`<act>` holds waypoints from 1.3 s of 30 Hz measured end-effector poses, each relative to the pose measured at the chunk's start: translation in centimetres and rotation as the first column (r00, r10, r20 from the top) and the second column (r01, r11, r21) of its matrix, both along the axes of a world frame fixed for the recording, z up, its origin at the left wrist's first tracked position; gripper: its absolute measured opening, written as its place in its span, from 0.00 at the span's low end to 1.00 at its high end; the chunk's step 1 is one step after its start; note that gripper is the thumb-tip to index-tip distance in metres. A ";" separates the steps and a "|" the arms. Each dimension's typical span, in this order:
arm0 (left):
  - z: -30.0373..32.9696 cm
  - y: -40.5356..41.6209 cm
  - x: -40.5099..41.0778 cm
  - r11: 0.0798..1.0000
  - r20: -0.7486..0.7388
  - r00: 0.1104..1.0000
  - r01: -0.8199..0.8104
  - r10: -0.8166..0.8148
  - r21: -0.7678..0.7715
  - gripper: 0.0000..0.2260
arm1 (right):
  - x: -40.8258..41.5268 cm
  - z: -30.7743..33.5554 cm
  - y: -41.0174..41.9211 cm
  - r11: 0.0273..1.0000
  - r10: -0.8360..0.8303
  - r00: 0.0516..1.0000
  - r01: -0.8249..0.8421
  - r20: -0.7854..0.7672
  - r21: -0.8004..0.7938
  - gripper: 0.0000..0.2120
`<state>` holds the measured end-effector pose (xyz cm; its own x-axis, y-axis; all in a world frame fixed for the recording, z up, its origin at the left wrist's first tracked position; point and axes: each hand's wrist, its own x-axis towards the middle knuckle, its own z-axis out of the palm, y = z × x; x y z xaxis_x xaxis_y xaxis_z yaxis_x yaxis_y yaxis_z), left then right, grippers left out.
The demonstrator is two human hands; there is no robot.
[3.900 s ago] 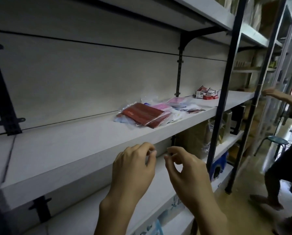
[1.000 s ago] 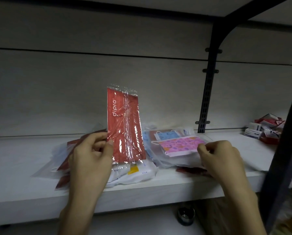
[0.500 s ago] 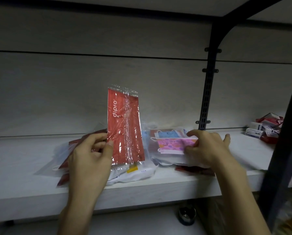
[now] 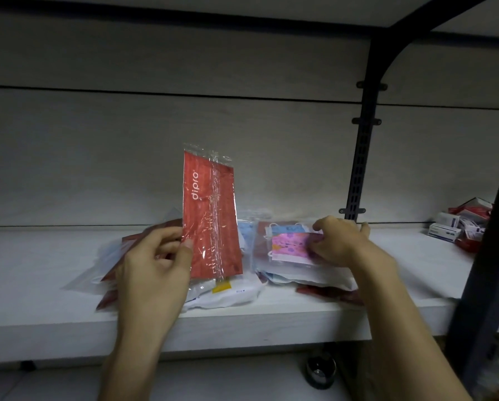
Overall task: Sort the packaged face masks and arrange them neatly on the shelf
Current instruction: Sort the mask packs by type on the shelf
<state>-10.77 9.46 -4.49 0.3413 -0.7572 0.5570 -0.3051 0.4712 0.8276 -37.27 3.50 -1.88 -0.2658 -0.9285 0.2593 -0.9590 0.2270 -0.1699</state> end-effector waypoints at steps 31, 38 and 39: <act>-2.0 6.4 11.5 0.972 -0.174 0.958 -0.211 0.227 0.106 0.05 | 13.5 1.3 9.5 0.792 0.609 0.219 -0.127 0.762 -0.597 0.11; -2.4 8.2 22.4 0.970 -0.120 0.966 -0.216 0.230 0.115 0.05 | 25.6 -1.3 9.8 0.763 0.645 0.133 -0.057 0.753 -0.644 0.08; -2.4 8.4 24.0 0.969 -0.102 0.968 -0.216 0.229 0.123 0.05 | 27.4 -1.9 10.0 0.756 0.654 0.110 -0.043 0.749 -0.654 0.08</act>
